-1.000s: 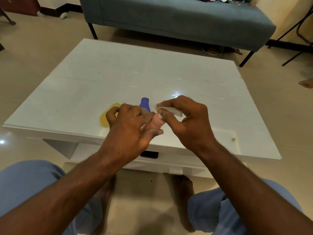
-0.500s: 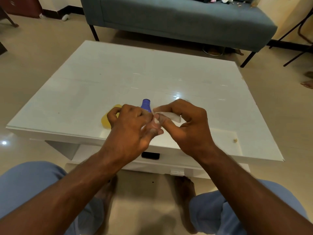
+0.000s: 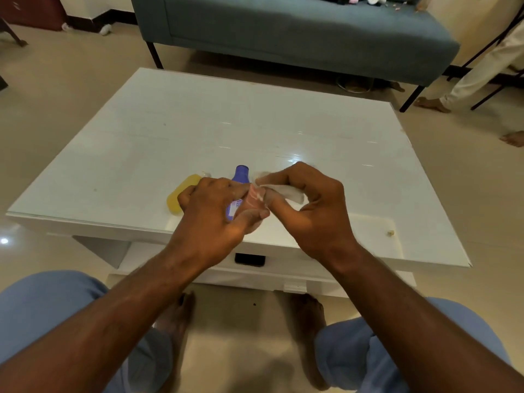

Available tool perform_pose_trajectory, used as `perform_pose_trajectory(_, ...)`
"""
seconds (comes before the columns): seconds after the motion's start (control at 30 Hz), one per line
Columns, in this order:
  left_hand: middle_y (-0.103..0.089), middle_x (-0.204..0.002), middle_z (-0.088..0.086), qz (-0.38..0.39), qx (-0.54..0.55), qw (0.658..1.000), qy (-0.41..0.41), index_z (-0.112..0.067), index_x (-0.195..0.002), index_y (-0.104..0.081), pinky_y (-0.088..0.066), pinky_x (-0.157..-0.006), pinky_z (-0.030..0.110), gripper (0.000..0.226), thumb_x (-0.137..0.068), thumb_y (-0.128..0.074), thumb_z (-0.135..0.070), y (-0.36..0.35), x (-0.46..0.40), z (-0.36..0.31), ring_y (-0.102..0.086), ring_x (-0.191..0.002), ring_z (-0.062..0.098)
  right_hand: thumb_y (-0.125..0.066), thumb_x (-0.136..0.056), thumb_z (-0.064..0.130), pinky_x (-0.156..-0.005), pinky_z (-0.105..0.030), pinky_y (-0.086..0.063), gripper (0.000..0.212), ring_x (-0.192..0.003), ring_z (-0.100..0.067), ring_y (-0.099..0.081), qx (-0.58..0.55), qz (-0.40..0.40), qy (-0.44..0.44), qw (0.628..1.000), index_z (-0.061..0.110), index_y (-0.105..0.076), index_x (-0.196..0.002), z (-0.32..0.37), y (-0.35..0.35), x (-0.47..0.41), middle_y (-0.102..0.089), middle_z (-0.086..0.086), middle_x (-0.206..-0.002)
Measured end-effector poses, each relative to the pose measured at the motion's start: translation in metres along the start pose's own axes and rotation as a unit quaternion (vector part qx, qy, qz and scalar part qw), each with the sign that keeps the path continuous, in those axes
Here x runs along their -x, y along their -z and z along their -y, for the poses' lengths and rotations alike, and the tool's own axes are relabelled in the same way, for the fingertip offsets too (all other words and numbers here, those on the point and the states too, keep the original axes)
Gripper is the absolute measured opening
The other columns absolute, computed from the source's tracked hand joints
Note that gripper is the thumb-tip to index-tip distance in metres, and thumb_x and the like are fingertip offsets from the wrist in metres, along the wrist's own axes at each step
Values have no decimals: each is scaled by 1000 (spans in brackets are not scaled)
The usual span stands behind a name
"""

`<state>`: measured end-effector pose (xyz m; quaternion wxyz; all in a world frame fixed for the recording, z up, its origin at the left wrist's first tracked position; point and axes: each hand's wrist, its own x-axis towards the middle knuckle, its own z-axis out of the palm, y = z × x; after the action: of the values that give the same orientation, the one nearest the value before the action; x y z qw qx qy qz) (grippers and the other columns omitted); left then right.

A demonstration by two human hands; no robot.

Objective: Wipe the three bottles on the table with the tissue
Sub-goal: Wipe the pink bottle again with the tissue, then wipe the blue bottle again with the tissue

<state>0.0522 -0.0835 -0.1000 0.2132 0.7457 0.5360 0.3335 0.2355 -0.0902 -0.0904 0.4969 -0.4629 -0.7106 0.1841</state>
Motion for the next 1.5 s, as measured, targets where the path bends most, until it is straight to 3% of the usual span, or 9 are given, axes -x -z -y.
perform_pose_trajectory(0.13,-63,-112,-13,34,-1,999,-7,-27,-116,-69,-45,-98,49,55,-81,-55,-67,-6,10,-1,-54,-110,12,-78,-92,9,-78,-29,-57,10,-92,-14,-71,6,-4,-39,999,14,-80,-100,-4,0,-1,-78,4,-97)
perform_pose_trajectory(0.3,-68,-110,-12,37,198,969,145,-20,-122,-69,-47,-80,10,37,-91,-67,-40,4,-10,-4,-63,-93,-1,-66,-101,10,-76,-23,-63,17,-101,-12,-73,-66,-21,-166,984,16,-80,-109,-8,11,-14,-78,6,-109)
perform_pose_trajectory(0.43,-69,-109,-16,36,290,927,237,-21,-125,-67,-50,-102,39,55,-80,-65,-52,6,-17,2,-65,-102,8,-60,-103,15,-87,-31,-63,23,-101,-8,-71,-38,100,-250,962,24,-80,-105,-8,13,-10,-77,13,-106)
perform_pose_trajectory(0.6,-76,-91,-15,39,313,926,209,-35,-95,-71,-57,-80,17,21,-83,-65,-51,-7,-16,4,-72,-88,2,-75,-89,56,-80,-25,-53,41,-97,-8,-69,44,238,-292,925,25,-76,-117,-7,3,-5,-75,11,-107)
perform_pose_trajectory(0.73,-66,-117,-13,23,-13,993,111,-30,-126,-63,-53,-88,29,50,-88,-61,-62,-20,-16,20,-62,-106,8,-77,-91,46,-72,-27,-50,40,-87,-16,-68,118,215,-374,895,10,-77,-108,-19,8,-14,-74,-3,-98)
perform_pose_trajectory(0.87,-41,-153,3,103,-259,957,82,-31,-147,-43,-39,-104,46,61,-94,-46,-63,-30,-14,33,-37,-136,27,-75,-93,40,-68,-31,-48,38,-88,-25,-72,217,209,-407,862,3,-76,-102,-41,19,-21,-77,-11,-97)
perform_pose_trajectory(1.2,-61,-116,4,83,-82,979,170,-26,-112,-57,-48,-68,24,26,-91,-70,-32,-34,-23,40,-59,-91,16,-69,-97,49,-84,-30,-47,49,-108,-27,-65,341,149,-339,864,4,-71,-116,-55,22,-22,-70,-12,-118)
perform_pose_trajectory(1.33,-56,-118,1,79,112,952,272,-22,-131,-47,-58,-68,25,50,-89,-74,-22,-33,-22,33,-61,-101,18,-72,-95,49,-73,-23,-40,40,-90,-13,-60,208,101,-289,929,11,-73,-110,-34,6,-17,-68,2,-98)
perform_pose_trajectory(1.5,-61,-124,7,55,251,919,298,-22,-137,-45,-61,-77,32,55,-89,-73,-17,-33,-18,22,-66,-103,22,-73,-95,47,-74,-28,-61,60,-98,-19,-71,26,184,-432,883,23,-35,-135,-24,-25,-4,-65,0,-121)
